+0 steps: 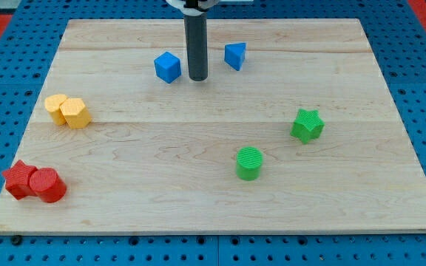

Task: Push the blue cube to the center of the board

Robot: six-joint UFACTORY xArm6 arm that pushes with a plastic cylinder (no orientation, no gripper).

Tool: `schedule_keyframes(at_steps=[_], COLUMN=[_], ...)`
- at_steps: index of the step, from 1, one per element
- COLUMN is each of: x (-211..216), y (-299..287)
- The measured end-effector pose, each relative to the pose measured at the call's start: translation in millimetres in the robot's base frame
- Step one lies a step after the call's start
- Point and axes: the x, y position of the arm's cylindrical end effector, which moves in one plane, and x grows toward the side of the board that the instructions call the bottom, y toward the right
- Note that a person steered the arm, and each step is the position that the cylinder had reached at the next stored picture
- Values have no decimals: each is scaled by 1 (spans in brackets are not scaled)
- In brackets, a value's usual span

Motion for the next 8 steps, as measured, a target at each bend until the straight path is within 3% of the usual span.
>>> schedule_keyframes(at_steps=[2, 3, 4, 6, 8], x=[-74, -68, -35, 31, 2], y=[-7, -68, -76, -26, -13])
